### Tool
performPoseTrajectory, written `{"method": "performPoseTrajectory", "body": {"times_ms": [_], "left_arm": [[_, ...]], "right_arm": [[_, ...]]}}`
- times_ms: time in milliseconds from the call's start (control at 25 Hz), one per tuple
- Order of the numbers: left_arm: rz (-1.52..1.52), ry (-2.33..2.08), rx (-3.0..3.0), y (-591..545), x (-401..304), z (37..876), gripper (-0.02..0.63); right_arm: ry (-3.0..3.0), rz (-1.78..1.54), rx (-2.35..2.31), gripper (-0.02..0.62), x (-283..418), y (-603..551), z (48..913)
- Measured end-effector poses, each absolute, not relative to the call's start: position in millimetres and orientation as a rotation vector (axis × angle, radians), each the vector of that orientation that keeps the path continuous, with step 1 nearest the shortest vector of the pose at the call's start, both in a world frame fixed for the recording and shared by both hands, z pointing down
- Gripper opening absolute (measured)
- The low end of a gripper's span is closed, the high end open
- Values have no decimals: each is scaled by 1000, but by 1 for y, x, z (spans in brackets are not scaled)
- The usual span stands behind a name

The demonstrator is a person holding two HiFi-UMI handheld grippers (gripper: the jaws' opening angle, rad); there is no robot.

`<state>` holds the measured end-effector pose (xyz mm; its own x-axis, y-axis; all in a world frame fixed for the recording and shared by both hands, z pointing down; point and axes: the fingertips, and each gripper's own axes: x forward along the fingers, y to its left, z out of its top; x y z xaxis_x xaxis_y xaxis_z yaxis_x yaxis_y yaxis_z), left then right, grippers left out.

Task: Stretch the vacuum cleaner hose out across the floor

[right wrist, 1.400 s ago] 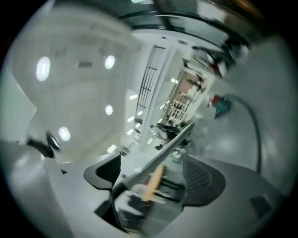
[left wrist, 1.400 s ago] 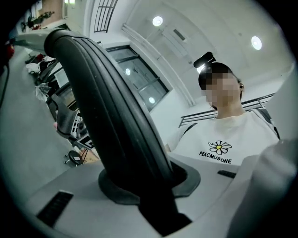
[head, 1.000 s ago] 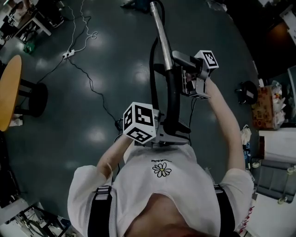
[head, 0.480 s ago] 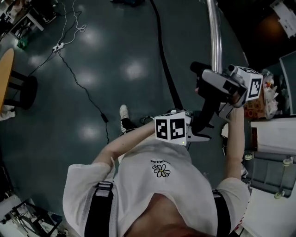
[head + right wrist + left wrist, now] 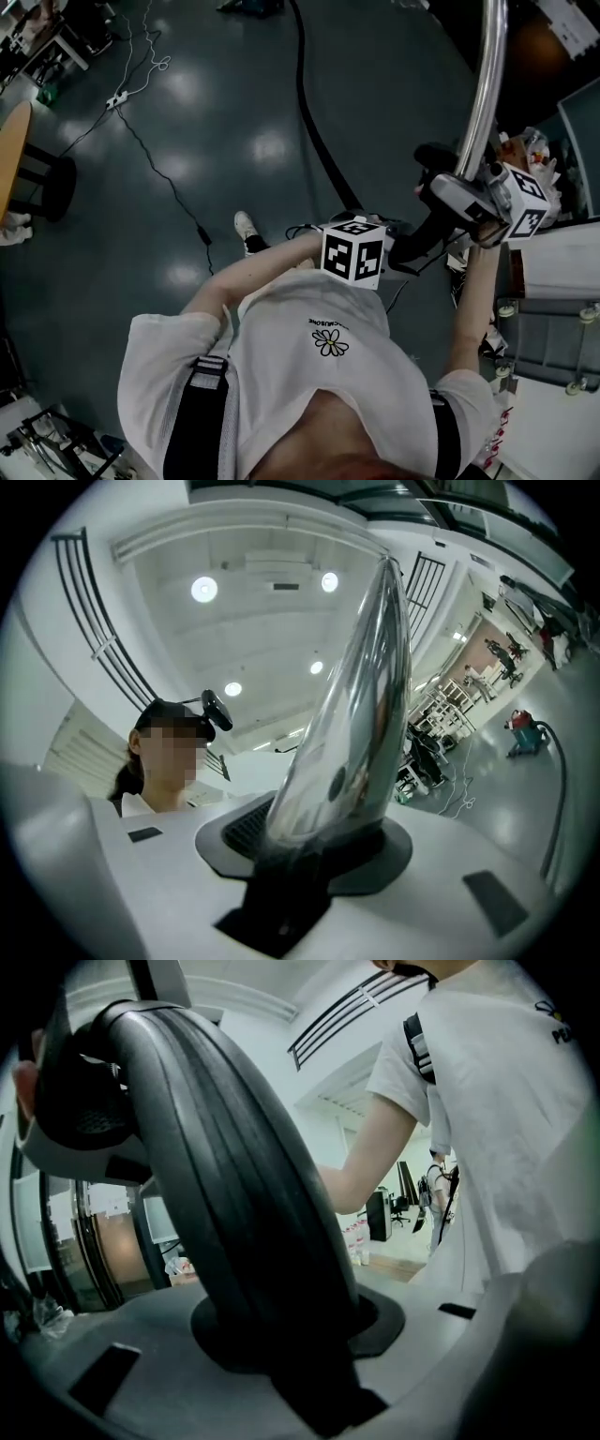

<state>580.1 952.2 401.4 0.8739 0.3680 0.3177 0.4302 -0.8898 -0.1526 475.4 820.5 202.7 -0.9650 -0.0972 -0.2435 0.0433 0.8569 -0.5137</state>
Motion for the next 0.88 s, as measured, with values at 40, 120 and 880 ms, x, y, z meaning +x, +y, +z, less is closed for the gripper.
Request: {"method": "performPoseTrajectory", "body": {"times_ms": [40,120,880], "left_arm": [[-431,-600,-2814,950,580,403,126],[-450,-583,-2798,947,579,404,126],[-424,-471,-2814,939,578,391,126]], "right_arm": [[2774,-754,-41,176,476,822,202],[2777,-725,-30,176,477,823,201],[2835,-715,59,177,460,826,189]]}}
